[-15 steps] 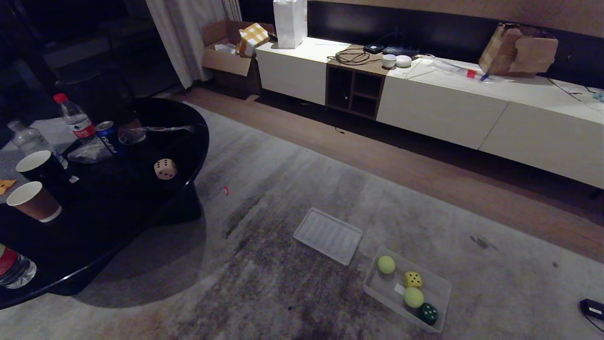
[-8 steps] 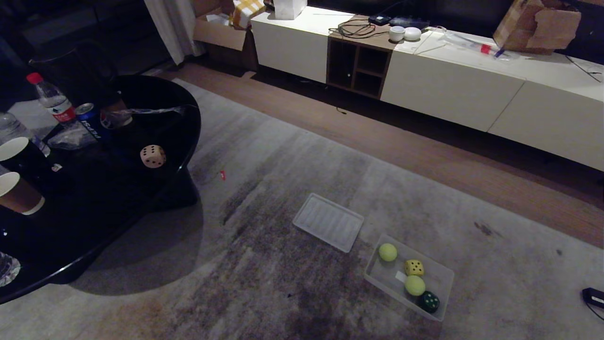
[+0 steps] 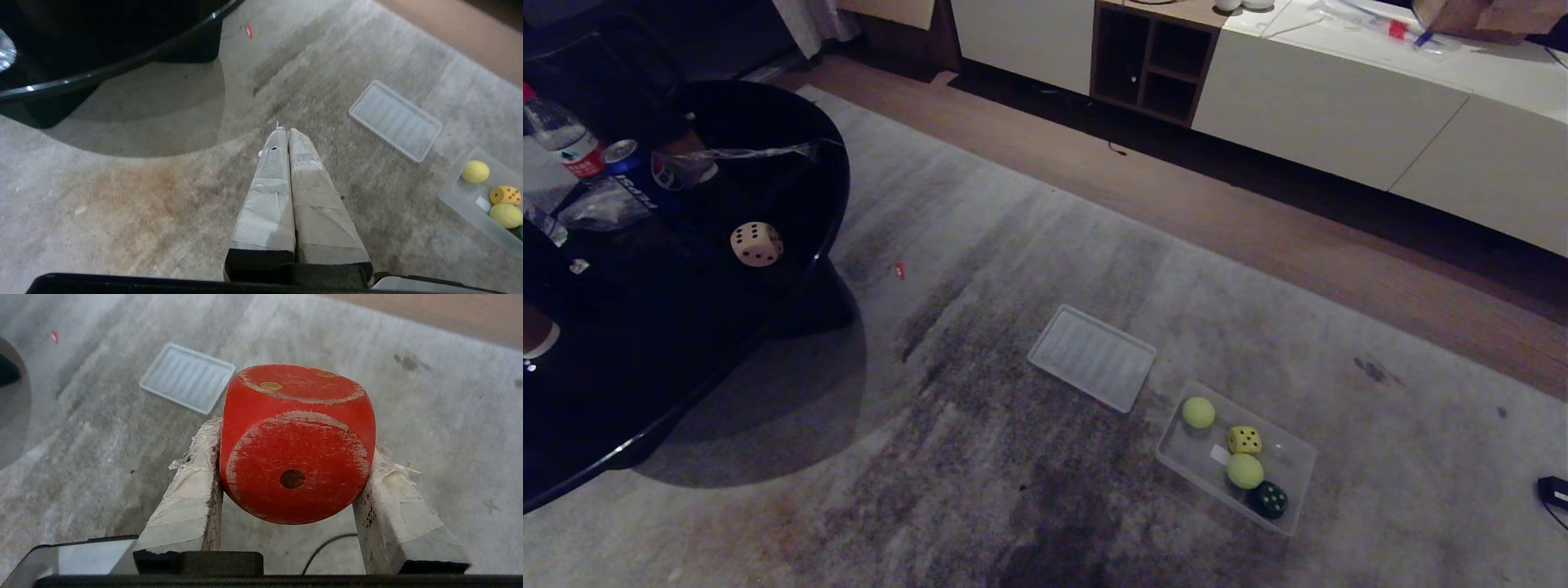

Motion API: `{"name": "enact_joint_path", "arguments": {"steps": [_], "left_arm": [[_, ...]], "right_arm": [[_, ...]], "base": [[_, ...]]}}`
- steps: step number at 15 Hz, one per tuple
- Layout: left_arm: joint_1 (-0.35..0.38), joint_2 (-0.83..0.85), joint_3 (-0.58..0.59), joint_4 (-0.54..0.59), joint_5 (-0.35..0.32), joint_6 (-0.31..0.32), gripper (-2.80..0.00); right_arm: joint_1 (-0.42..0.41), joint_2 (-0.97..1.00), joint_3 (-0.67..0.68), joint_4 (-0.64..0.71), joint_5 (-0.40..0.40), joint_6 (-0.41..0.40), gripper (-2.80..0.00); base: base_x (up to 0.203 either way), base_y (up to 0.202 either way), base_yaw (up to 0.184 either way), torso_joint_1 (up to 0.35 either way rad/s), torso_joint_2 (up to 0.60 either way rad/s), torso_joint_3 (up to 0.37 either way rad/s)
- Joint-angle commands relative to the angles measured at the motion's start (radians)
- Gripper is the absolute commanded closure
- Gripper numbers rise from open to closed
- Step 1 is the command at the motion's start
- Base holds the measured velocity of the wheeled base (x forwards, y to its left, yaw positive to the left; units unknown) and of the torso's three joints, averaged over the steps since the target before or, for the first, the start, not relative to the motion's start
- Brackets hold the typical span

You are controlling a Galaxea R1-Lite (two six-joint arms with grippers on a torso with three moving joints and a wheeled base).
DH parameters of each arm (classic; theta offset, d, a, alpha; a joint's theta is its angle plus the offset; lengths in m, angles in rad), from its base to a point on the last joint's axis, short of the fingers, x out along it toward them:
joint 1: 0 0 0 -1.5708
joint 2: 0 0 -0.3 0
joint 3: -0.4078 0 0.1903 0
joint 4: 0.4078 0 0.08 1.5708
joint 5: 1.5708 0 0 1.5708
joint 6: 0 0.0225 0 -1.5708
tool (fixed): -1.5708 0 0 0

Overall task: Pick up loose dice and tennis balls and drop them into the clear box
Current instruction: Put the toys in the box

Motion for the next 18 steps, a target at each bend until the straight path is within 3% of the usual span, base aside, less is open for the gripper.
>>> {"name": "enact_joint_path", "arguments": {"steps": [1, 18], "left_arm": [[0.000, 0.002, 0.002, -0.002, 0.001, -0.001, 0.00], [0.000, 0.002, 0.002, -0.002, 0.001, -0.002, 0.00]], "right_arm": [[0.000, 0.001, 0.000, -0.001, 0.000, 0.002, 0.00], [0.000, 0.001, 0.000, 0.000, 0.000, 0.002, 0.00]], "base": [[0.000, 0.000, 0.000, 0.000, 0.01, -0.197], [0.000, 0.000, 0.000, 0.003, 0.00, -0.194]]}}
